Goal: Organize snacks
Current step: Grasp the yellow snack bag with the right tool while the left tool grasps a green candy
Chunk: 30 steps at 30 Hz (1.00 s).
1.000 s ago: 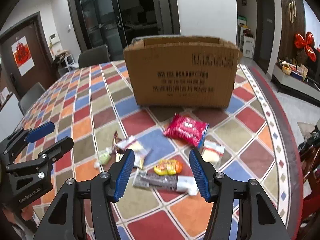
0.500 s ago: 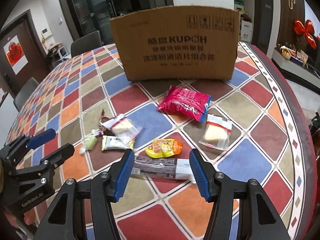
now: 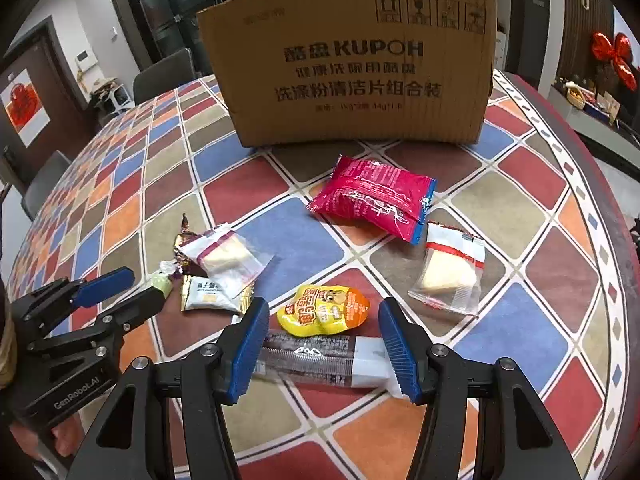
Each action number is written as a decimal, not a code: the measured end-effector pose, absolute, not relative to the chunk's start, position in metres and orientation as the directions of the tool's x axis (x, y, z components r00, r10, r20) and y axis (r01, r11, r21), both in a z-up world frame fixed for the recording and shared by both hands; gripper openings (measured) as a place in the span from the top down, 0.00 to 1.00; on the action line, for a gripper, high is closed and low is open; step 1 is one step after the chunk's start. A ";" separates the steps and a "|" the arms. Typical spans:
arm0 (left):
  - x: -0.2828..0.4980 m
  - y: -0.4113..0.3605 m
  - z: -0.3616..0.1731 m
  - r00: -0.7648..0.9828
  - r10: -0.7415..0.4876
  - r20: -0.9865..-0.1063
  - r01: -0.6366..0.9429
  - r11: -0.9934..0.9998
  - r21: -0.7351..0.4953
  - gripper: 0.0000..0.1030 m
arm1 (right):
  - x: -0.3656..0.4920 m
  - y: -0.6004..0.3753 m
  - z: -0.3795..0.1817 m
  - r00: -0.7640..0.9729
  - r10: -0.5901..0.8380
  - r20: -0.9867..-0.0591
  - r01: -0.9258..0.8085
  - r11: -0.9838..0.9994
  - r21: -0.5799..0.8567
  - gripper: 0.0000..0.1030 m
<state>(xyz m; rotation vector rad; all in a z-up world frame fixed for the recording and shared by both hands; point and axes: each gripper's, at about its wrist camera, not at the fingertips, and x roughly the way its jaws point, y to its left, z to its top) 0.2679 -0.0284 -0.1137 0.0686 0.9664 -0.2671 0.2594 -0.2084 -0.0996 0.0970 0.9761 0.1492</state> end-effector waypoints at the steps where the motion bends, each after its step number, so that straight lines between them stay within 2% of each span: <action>1: 0.269 -0.028 -0.114 0.536 -0.195 -0.821 0.255 0.965 -0.063 0.62 | 0.261 -0.208 -0.101 0.548 0.170 -0.819 -0.081 0.985 0.150 0.44; 6: 0.273 -0.031 -0.117 0.517 -0.218 -0.828 0.256 0.962 -0.093 0.73 | 0.263 -0.208 -0.105 0.546 0.172 -0.820 -0.081 0.985 0.153 0.45; 7: 0.273 -0.032 -0.118 0.517 -0.217 -0.828 0.258 0.962 -0.091 0.76 | 0.263 -0.209 -0.105 0.546 0.173 -0.820 -0.081 0.985 0.154 0.52; 10: 0.273 -0.033 -0.118 0.517 -0.221 -0.827 0.261 0.961 -0.094 0.82 | 0.263 -0.207 -0.106 0.550 0.176 -0.817 -0.093 0.984 0.150 0.54; 30: 0.248 -0.038 -0.070 0.605 -0.259 -0.753 0.281 0.954 -0.103 0.82 | 0.243 -0.208 -0.076 0.617 0.198 -0.762 -0.118 0.980 0.159 0.56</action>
